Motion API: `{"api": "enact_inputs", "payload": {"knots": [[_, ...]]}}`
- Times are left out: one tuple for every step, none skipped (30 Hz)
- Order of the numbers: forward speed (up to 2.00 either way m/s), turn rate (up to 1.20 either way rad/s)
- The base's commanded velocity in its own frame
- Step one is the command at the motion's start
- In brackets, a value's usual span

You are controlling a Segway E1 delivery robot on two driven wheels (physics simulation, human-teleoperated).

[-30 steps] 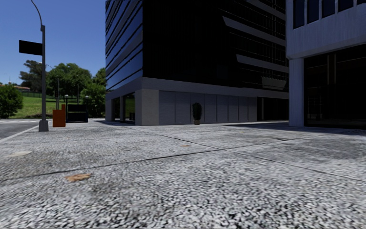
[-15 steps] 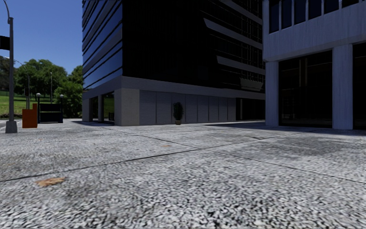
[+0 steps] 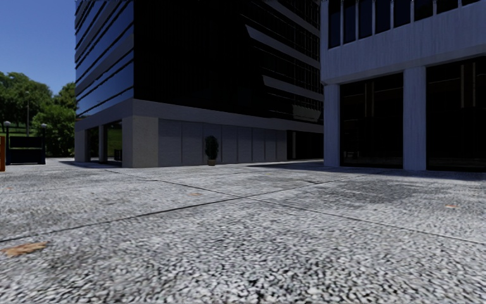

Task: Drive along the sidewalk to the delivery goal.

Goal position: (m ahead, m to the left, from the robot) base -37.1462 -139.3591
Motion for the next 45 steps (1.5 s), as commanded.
{"api": "enact_inputs", "payload": {"knots": [[0.0, -0.36], [0.0, -0.36], [0.0, -0.36], [0.0, -0.36], [0.0, -0.36], [0.0, -0.36], [0.0, -0.36], [0.0, -0.36], [0.0, -0.36], [0.0, -0.36], [0.0, -0.36], [0.0, -0.36], [0.0, -0.36], [0.0, -0.36], [0.0, -0.36], [0.0, -0.36], [0.0, -0.36], [0.0, -0.36], [0.0, -0.38], [0.0, -0.41], [0.0, -0.41], [0.0, -0.47], [0.0, -0.52], [0.0, -0.53], [0.0, -0.53], [0.0, -0.53], [0.0, -0.53], [0.26, -0.53], [0.77, -0.53], [1.19, -0.53], [1.19, -0.53], [1.37, -0.53], [1.5, -0.53], [1.66, -0.53], [1.82, -0.53], [1.82, -0.53], [2.0, -0.53], [2.0, -0.53], [2.0, -0.53], [2.0, -0.53], [2.0, -0.53], [2.0, -0.53], [2.0, -0.53], [2.0, -0.53], [2.0, -0.53]]}}
